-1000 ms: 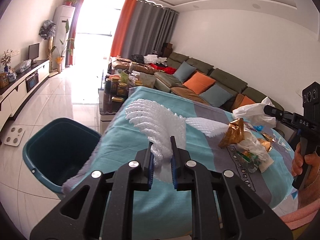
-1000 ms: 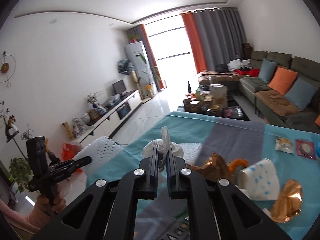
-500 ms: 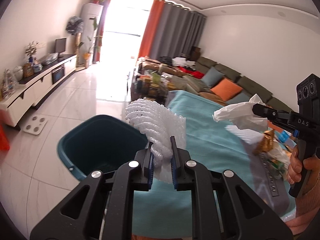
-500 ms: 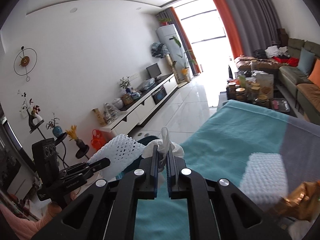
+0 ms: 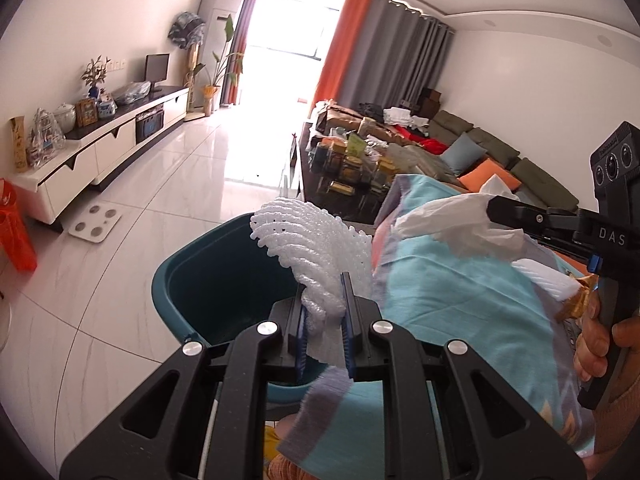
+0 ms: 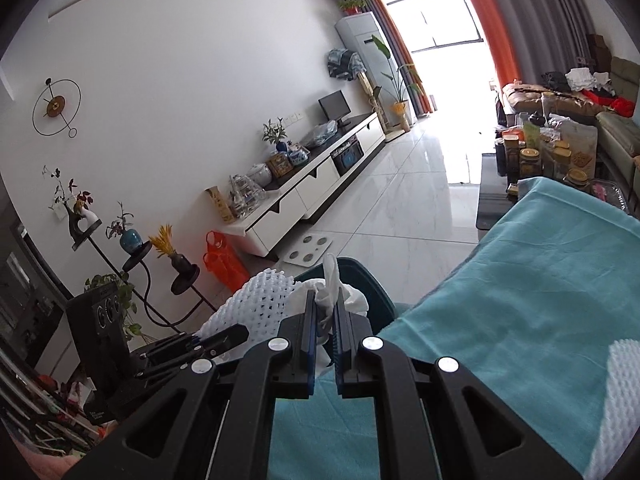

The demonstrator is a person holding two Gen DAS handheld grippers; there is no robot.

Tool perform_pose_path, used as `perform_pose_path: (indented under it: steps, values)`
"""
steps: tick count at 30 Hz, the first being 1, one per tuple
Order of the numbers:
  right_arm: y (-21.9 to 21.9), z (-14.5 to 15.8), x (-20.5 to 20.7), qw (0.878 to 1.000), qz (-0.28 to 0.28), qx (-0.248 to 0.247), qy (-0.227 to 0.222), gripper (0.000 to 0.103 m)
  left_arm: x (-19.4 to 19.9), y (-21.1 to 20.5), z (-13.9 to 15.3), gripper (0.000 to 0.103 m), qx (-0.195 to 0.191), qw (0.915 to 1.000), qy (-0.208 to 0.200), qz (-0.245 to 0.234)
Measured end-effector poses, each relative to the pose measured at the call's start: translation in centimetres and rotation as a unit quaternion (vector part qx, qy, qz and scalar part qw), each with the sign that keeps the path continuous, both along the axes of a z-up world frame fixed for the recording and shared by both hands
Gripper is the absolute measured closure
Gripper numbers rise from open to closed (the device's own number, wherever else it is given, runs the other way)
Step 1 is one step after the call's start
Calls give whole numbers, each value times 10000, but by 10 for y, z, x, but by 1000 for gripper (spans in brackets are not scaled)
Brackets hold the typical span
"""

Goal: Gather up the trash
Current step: 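Open both grippers over the teal bin to drop foam net and tissue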

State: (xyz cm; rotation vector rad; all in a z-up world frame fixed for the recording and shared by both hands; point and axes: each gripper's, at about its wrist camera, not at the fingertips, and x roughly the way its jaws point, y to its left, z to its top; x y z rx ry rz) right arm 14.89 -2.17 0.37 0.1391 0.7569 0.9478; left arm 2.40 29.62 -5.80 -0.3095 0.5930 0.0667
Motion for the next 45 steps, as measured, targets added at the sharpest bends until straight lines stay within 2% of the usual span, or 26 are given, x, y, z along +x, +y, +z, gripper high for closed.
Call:
perform_pose_path:
  steps: [9, 20, 27, 29, 33, 35, 40, 45]
  values:
    - [38, -22, 20, 9993, 89, -222, 285, 95, 17, 16, -19, 87, -36, 9994, 265, 242]
    - [84, -50, 35, 9954, 95, -728, 611, 95, 42, 27, -44, 87, -68, 9973, 574, 445]
    - [105, -64, 41, 9913, 115, -1017, 833, 90, 64, 26, -59, 83, -38, 9959, 746, 517]
    - [108, -66, 42, 9906, 117, -1050, 866, 86, 69, 27, -64, 79, -11, 9952, 817, 545]
    - [107, -67, 43, 9900, 81, -1064, 917, 77, 78, 26, -71, 62, 50, 9941, 879, 640]
    - [105, -68, 44, 9900, 51, -1057, 927, 69, 81, 27, -73, 60, 25, 9936, 884, 705]
    - [99, -65, 45, 9912, 11, -936, 933, 69, 78, 29, -72, 58, -29, 9935, 798, 807]
    - [83, -55, 38, 9937, -4, -751, 834, 69, 56, 21, -52, 50, 111, 9954, 510, 800]
